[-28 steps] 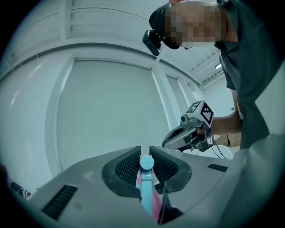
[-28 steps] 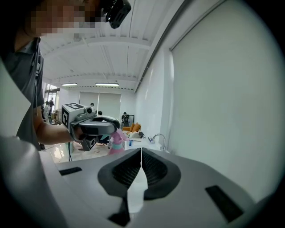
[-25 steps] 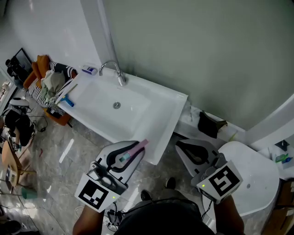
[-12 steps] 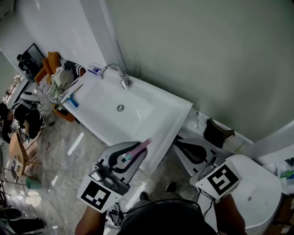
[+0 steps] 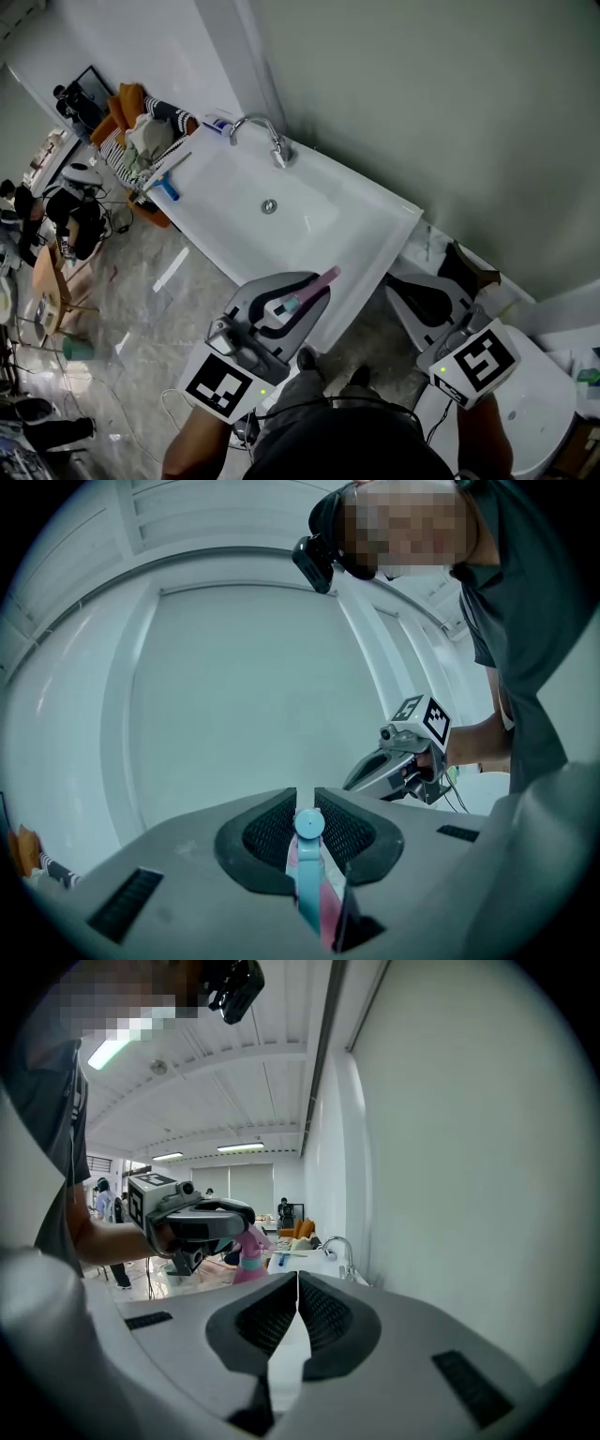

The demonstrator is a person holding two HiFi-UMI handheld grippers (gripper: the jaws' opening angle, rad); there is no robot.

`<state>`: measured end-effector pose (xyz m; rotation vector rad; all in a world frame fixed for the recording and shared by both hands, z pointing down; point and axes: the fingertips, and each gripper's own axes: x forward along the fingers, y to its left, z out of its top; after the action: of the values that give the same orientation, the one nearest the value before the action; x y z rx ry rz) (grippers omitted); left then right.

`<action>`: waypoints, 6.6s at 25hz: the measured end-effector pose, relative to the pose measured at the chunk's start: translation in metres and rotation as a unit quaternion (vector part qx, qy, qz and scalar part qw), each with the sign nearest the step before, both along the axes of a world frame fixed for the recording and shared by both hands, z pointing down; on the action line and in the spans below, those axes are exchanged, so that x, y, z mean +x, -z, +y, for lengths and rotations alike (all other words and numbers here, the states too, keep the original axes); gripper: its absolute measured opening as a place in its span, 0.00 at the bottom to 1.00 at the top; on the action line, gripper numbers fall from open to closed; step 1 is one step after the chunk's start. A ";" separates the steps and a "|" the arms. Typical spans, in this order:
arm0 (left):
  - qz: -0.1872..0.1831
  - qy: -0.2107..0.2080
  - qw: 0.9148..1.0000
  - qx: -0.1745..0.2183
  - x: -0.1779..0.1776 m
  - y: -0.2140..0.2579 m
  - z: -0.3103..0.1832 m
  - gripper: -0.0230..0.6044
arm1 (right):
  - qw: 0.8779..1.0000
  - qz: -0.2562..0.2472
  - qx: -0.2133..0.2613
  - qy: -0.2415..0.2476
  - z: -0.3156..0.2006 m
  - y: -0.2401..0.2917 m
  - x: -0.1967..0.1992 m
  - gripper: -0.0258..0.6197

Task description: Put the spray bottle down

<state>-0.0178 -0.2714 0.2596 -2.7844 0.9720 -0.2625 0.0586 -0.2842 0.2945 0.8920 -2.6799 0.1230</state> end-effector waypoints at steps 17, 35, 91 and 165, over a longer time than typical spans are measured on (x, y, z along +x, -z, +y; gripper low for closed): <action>0.033 -0.078 0.996 0.013 -0.073 0.003 -0.055 0.13 | 0.997 0.033 -0.006 -0.071 -0.034 -0.001 -0.072 0.05; 0.056 -0.066 0.996 -0.031 -0.081 -0.017 -0.105 0.13 | 0.996 0.034 -0.008 -0.080 -0.084 -0.014 -0.073 0.05; 0.099 -0.096 0.987 -0.084 0.057 -0.172 -0.339 0.13 | 0.983 0.054 -0.128 -0.121 -0.257 -0.157 0.011 0.05; 0.154 -0.048 0.986 -0.037 -0.009 -0.145 -0.283 0.24 | 0.988 0.065 -0.104 -0.098 -0.221 -0.151 0.004 0.05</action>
<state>-0.0271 -0.5541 0.4046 -2.9886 0.8996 0.1561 0.0628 -0.5051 0.4454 1.0538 -2.4022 0.3689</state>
